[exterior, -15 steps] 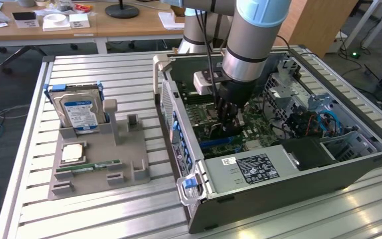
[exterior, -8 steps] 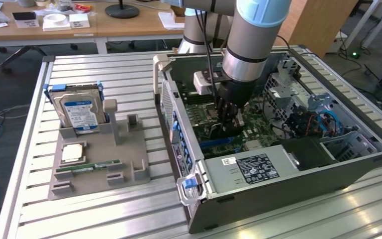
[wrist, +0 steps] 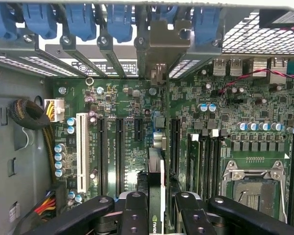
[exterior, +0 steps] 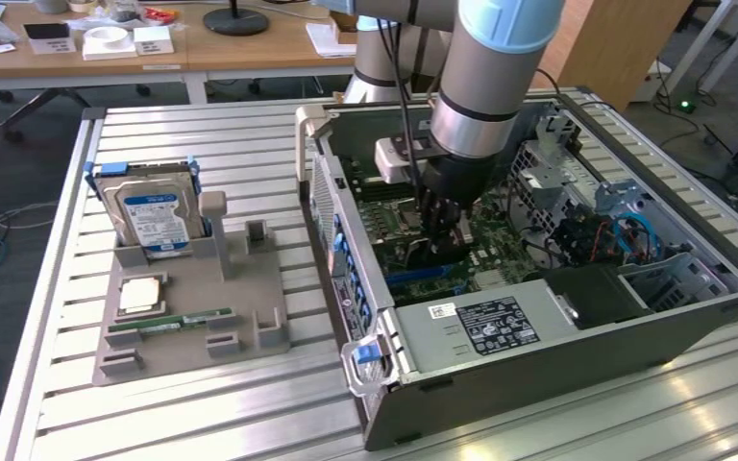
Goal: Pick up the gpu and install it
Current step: 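Insert the gpu into the slot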
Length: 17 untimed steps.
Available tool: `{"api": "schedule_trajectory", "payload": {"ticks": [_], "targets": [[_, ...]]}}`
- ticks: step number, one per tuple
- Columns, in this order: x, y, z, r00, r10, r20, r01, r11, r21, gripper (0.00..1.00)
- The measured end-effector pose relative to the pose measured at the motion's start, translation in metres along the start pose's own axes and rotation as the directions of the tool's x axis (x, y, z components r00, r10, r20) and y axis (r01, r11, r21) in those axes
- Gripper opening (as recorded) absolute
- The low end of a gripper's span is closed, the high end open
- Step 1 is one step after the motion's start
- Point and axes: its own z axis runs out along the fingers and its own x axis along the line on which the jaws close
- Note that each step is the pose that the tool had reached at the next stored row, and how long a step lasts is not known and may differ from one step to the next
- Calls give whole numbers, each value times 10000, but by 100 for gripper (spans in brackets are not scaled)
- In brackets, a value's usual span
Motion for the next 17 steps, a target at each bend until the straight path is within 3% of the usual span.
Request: {"api": "schedule_trajectory", "payload": {"ticks": [17], "targets": [[1,4,17,10000,8,-1,-8,10000,1,26]]}}
